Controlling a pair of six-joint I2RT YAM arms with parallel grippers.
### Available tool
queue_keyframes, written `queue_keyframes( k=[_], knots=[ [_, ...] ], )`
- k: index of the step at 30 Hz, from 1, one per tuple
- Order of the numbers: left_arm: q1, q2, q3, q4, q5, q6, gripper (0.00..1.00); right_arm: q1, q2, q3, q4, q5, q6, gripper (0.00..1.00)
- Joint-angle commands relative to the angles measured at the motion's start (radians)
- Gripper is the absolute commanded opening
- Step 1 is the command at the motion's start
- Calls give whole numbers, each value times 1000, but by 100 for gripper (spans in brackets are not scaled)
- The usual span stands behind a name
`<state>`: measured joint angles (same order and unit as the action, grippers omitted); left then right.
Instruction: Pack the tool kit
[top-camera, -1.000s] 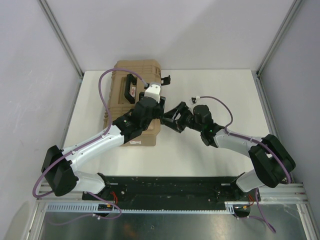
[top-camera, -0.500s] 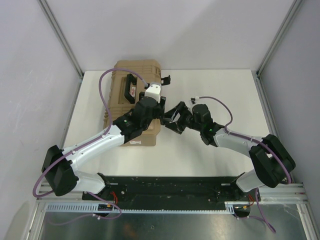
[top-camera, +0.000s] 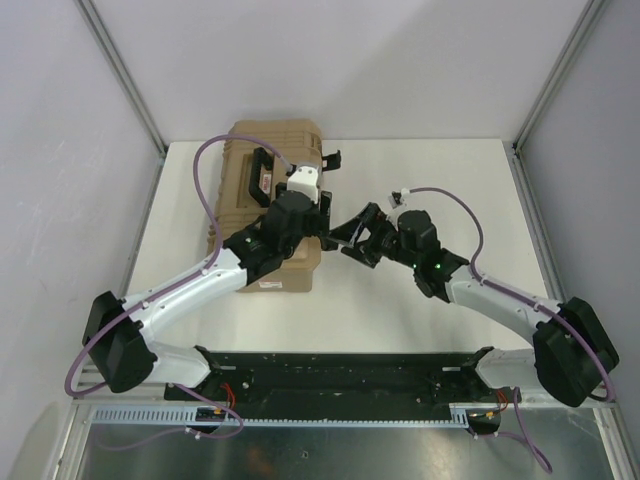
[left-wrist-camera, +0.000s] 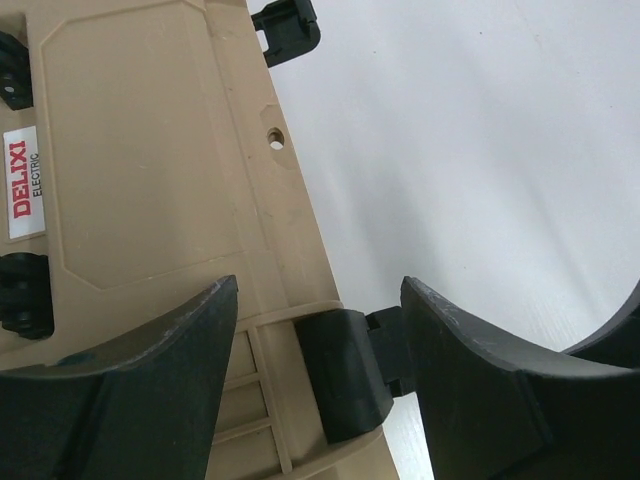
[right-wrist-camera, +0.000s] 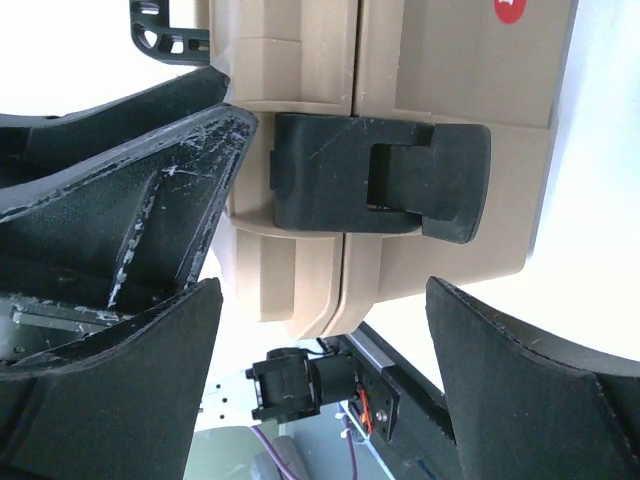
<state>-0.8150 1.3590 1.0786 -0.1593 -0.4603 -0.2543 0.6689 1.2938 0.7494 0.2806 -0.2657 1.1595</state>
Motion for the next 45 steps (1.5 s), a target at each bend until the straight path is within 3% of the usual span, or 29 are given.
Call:
queue_keyframes(
  k=[1,11,25,36,45],
  knots=[
    [13,58,-52,-341,107,-86,72,13,-82,5,-4,62,-67,87],
    [81,-34,49,-372,132,-113,72,-12,-22,5,64,52,-115,63],
    [119,-49,26,-375,198,-118,70,-22,132,58,120,40,-175,70],
    [119,-51,-22,-375,222,-124,68,-21,60,87,-12,148,-243,66],
    [120,-42,-29,-375,223,-123,68,-23,92,100,60,70,-229,68]
  ],
)
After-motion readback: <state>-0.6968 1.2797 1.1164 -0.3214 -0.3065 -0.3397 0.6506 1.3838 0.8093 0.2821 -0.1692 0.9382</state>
